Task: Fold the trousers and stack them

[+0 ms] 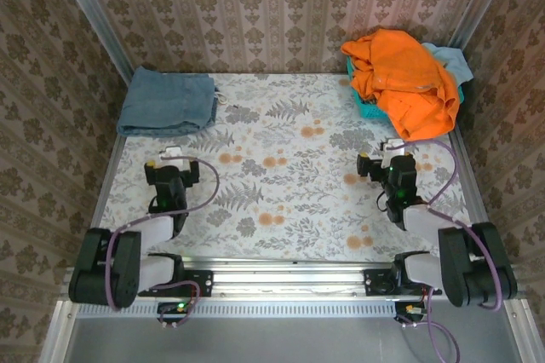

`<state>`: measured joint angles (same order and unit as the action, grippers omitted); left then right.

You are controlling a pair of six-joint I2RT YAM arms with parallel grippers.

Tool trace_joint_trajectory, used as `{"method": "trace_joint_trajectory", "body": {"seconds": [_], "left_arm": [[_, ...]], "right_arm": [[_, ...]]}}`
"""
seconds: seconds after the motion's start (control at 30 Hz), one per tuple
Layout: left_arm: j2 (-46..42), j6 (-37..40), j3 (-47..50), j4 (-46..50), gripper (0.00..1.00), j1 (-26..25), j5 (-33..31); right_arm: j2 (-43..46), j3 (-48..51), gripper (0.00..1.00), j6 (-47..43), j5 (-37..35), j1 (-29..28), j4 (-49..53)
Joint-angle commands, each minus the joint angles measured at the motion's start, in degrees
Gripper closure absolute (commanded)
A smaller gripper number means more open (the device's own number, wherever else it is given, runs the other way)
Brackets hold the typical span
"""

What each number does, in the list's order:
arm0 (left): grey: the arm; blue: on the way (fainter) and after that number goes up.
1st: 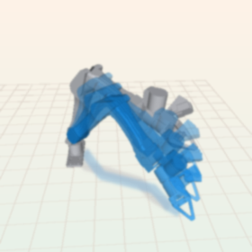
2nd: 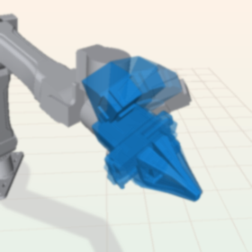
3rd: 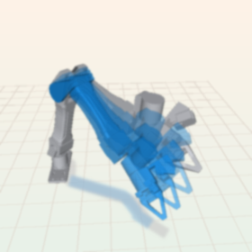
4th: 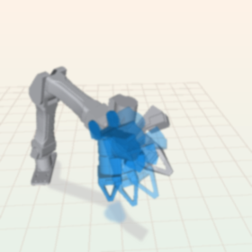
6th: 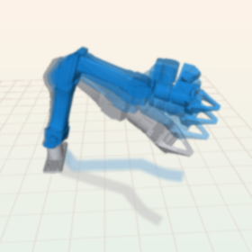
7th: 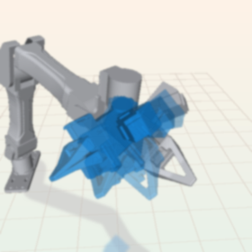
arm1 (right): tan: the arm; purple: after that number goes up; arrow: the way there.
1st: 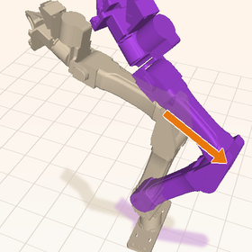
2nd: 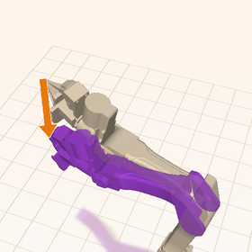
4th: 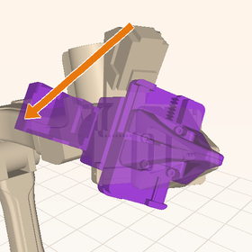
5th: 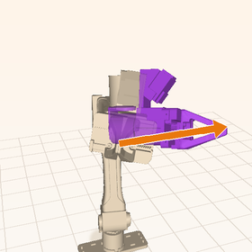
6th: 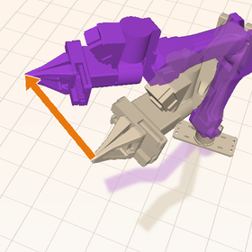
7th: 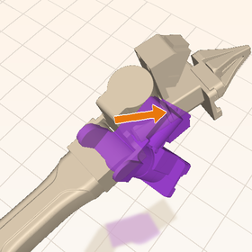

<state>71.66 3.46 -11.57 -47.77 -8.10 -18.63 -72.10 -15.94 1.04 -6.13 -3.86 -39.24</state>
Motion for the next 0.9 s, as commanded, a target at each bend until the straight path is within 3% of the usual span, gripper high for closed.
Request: {"method": "trace_joint_trajectory", "body": {"seconds": [0.0, 0.17, 0.2, 0.37, 0.47, 0.87], "left_arm": [[5.13, -0.15, -1.47, -11.97, 0.0, 3.89, 7.48], [19.82, -1.18, -1.0, -26.74, 0.0, 7.41, 15.25], [18.95, -1.13, -1.29, -24.78, 0.0, 7.39, 15.71], [17.3, -1.52, -7.46, -10.69, 0.0, 7.58, 15.76], [17.42, -0.69, -10.52, -5.51, 0.0, 7.57, 16.76], [17.56, 0.49, -10.66, -5.49, 0.0, 6.16, 15.38]], "right_arm": [[-4.74, -1.46, 0.0, -2.17, 3.14, 0.34, -11.19], [-15.4, -0.47, 0.0, -2.35, 3.07, 0.65, -22.56], [-16.61, -0.91, 0.0, -2.27, 2.51, 0.61, -23.85], [-15.51, -6.94, 0.0, -0.44, 2.03, 1.71, -10.36], [-15.45, -7.35, 0.0, 0.19, 2.58, 2.5, -9.57], [-15.71, -7.35, 0.0, 0.11, 2.58, 2.53, -9.67]]}}
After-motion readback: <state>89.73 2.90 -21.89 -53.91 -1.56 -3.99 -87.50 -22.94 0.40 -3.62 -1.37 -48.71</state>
